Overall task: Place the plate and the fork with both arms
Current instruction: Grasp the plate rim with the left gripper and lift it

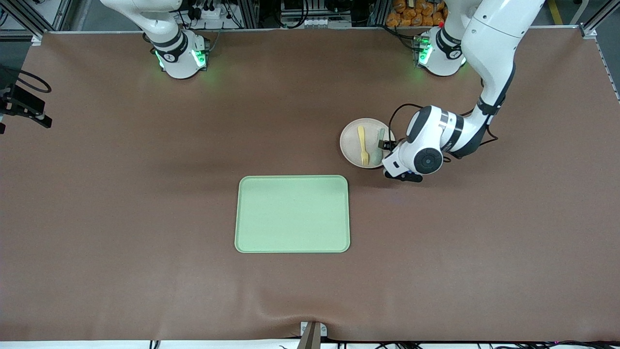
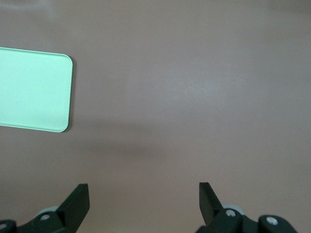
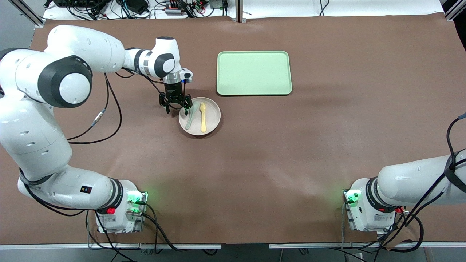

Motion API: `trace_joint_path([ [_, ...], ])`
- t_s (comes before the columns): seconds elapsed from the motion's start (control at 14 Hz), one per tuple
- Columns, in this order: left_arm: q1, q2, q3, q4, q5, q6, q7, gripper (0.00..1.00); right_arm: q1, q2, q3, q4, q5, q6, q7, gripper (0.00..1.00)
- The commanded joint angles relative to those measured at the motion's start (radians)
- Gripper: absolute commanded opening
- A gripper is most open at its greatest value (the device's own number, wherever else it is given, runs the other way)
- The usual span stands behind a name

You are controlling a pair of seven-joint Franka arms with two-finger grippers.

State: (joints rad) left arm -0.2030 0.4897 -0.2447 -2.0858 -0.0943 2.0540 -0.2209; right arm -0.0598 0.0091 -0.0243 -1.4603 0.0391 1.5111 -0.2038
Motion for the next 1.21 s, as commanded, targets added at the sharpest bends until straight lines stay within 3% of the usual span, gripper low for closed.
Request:
trace_joint_path([
  [0.0,-0.003,-0.002,-0.001,-0.017,0.019,0.02,-0.014,0.56,-0.018,-0.014,0.015,-0.011,0.018,-0.005,0.004,1.0],
  [0.29,-0.004,0.003,-0.001,-0.014,0.019,0.041,-0.014,0.0,-0.015,-0.015,0.017,-0.011,0.018,-0.006,0.006,1.0],
  [0.64,-0.001,-0.007,-0.001,0.001,0.019,0.04,-0.005,0.0,-0.018,-0.015,0.017,-0.011,0.018,-0.009,0.006,1.0],
  [1.14,0.04,-0.016,0.007,0.119,0.013,0.028,0.094,0.0,-0.018,-0.015,0.017,-0.011,0.018,-0.009,0.006,1.0],
])
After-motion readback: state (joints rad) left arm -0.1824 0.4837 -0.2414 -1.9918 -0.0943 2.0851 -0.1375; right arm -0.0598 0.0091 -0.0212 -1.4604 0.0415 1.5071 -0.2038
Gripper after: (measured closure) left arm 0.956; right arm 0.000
